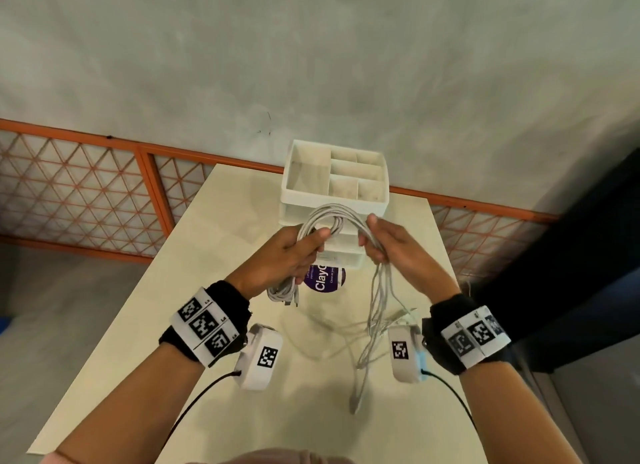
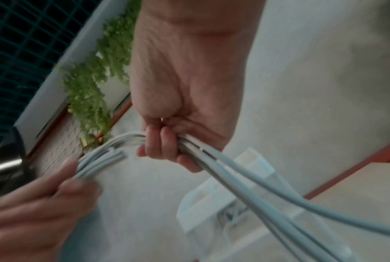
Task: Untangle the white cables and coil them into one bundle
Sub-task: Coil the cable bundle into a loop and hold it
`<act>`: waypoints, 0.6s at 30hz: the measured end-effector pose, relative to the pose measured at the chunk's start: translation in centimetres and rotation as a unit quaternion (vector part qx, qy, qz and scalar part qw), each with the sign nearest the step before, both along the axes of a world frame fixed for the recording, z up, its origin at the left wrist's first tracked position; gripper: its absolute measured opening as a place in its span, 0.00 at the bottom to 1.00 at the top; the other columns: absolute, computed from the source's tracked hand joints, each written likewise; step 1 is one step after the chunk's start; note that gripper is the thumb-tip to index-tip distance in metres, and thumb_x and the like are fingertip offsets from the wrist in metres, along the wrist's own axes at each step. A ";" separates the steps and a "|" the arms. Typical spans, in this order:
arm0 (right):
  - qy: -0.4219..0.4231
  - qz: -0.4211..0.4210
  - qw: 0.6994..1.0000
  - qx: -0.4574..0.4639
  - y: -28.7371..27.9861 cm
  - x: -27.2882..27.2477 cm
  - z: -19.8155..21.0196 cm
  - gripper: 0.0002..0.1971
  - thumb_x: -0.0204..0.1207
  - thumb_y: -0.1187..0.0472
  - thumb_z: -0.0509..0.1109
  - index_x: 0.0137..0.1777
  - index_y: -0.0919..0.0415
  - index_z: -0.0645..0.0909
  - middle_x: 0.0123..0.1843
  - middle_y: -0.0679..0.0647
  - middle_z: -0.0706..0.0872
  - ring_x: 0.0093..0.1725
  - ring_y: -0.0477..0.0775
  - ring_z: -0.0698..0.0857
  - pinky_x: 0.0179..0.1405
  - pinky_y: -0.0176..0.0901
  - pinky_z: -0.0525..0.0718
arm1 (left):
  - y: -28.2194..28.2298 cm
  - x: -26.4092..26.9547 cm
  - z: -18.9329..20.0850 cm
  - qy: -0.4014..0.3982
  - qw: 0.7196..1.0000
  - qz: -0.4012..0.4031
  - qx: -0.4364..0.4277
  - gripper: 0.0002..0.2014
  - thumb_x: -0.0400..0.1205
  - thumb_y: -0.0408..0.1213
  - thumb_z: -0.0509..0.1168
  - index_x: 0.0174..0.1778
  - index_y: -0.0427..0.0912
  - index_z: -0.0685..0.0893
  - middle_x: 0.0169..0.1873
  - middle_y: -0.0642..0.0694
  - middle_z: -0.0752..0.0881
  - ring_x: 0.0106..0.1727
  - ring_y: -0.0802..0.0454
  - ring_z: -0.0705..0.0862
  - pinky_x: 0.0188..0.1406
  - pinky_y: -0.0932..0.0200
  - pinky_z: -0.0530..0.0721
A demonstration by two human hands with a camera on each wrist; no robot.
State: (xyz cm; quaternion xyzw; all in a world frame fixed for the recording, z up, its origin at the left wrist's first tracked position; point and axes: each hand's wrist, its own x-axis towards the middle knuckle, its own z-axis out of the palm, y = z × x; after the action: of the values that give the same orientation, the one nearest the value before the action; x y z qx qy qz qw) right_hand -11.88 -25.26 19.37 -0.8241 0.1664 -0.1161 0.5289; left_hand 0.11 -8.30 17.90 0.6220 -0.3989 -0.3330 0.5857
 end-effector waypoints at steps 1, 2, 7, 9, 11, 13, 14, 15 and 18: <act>-0.003 -0.003 1.000 -0.006 0.8 0.4 -0.6 0.24 0.85 0.46 0.47 0.44 0.62 0.78 0.25 0.47 0.69 0.25 0.43 0.67 0.30 0.30 0.70 | -0.1 0.0 -0.2 -0.002 1.000 0.001 -0.016 0.16 0.85 0.46 0.57 0.36 0.40 0.72 0.24 0.43 0.59 0.21 0.54 0.61 0.23 0.61 0.72; -0.010 -0.015 1.000 -0.007 1.7 1.0 -1.2 0.24 0.86 0.48 0.46 0.44 0.63 0.77 0.25 0.48 0.69 0.23 0.41 0.68 0.27 0.28 0.70 | -0.4 -0.1 -0.4 -0.006 0.999 0.002 -0.032 0.16 0.85 0.45 0.57 0.33 0.43 0.72 0.24 0.43 0.59 0.21 0.53 0.61 0.24 0.60 0.74; -0.040 -0.061 0.994 0.076 4.2 3.6 -1.8 0.26 0.86 0.46 0.47 0.43 0.66 0.76 0.26 0.53 0.76 0.23 0.45 0.72 0.25 0.35 0.72 | -1.7 -0.7 -1.1 -0.009 0.996 0.023 -0.085 0.19 0.87 0.38 0.55 0.30 0.52 0.80 0.18 0.55 0.76 0.21 0.51 0.66 0.26 0.58 0.76; -0.040 -0.071 0.987 0.137 4.2 4.0 -2.0 0.25 0.85 0.43 0.51 0.53 0.66 0.76 0.35 0.58 0.81 0.26 0.50 0.75 0.25 0.39 0.74 | -2.0 -0.4 -1.3 -0.008 0.995 0.038 -0.092 0.14 0.86 0.39 0.56 0.38 0.36 0.79 0.22 0.49 0.78 0.20 0.54 0.69 0.25 0.59 0.76; -0.043 -0.091 0.969 0.227 4.4 4.3 -2.2 0.24 0.82 0.41 0.56 0.62 0.63 0.71 0.44 0.64 0.82 0.27 0.55 0.79 0.23 0.42 0.78 | -2.3 -0.3 -1.6 -0.008 0.995 0.045 -0.093 0.15 0.86 0.40 0.57 0.47 0.28 0.78 0.24 0.43 0.77 0.20 0.55 0.74 0.24 0.63 0.76; -0.039 -0.102 0.955 0.277 4.4 4.8 -2.6 0.31 0.79 0.39 0.60 0.68 0.66 0.67 0.42 0.66 0.82 0.24 0.55 0.80 0.21 0.41 0.80 | -2.4 -0.4 -1.8 -0.009 0.994 0.051 -0.096 0.14 0.86 0.39 0.58 0.51 0.29 0.79 0.22 0.50 0.81 0.21 0.55 0.77 0.23 0.64 0.78; -0.036 -0.102 0.953 0.282 4.4 5.0 -2.8 0.36 0.77 0.37 0.62 0.70 0.69 0.66 0.40 0.66 0.82 0.23 0.54 0.80 0.20 0.40 0.81 | -2.4 -0.4 -1.9 -0.011 0.994 0.055 -0.098 0.12 0.85 0.39 0.58 0.50 0.32 0.80 0.22 0.51 0.81 0.22 0.54 0.78 0.23 0.64 0.79; -0.031 -0.101 0.952 0.288 4.4 5.1 -2.8 0.41 0.73 0.35 0.64 0.72 0.70 0.65 0.40 0.66 0.81 0.22 0.53 0.80 0.20 0.40 0.81 | -2.4 -0.4 -2.0 -0.011 0.993 0.056 -0.100 0.11 0.85 0.39 0.59 0.49 0.34 0.80 0.22 0.51 0.82 0.22 0.52 0.78 0.23 0.64 0.79; -0.008 -0.094 0.947 0.308 4.3 5.1 -2.5 0.46 0.68 0.33 0.68 0.74 0.70 0.63 0.37 0.66 0.82 0.23 0.55 0.81 0.22 0.42 0.82 | -2.3 -0.1 -2.7 0.012 0.995 0.046 -0.093 0.13 0.84 0.41 0.60 0.48 0.34 0.83 0.23 0.47 0.80 0.22 0.51 0.77 0.23 0.64 0.78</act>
State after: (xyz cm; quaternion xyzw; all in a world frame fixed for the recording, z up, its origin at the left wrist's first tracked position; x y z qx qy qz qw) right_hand -6.74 -20.99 16.88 -0.6010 0.2664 -0.1154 0.7447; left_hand 0.00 -10.60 15.22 0.5787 -0.3925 -0.2747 0.6600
